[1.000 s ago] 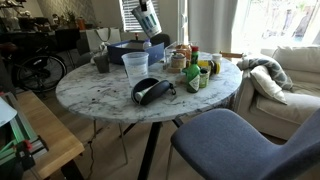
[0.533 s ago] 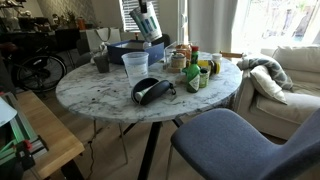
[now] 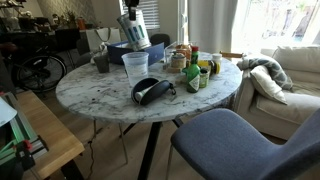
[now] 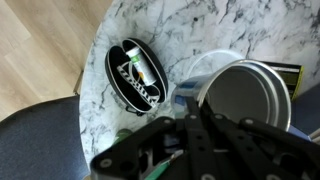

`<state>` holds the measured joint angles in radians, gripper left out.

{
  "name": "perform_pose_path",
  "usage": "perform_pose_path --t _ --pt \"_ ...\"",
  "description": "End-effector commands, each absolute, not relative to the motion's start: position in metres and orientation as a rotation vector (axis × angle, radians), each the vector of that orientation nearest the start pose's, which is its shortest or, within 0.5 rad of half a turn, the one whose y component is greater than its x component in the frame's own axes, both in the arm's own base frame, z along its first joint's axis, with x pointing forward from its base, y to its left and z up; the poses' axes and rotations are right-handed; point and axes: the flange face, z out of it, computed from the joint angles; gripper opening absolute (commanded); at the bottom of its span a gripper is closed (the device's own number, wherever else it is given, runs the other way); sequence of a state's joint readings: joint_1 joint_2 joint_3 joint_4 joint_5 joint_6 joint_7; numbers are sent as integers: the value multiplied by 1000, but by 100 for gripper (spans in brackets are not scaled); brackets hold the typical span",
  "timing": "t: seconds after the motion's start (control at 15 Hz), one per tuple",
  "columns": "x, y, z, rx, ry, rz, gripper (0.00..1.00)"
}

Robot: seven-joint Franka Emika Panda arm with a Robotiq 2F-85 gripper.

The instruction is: Put the silver cup inside the large clear cup

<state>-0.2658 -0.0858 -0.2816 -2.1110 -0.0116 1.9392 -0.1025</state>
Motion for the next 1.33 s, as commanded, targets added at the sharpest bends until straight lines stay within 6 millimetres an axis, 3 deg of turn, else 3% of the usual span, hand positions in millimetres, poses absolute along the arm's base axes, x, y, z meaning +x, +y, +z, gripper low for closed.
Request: perform_pose_path --t 0.0,0.6,1.27 --pt "425 -257 438 -2994 640 183 1" --pt "440 -228 426 -2913 656 144 1" --pt "451 -249 400 -2910 803 145 1"
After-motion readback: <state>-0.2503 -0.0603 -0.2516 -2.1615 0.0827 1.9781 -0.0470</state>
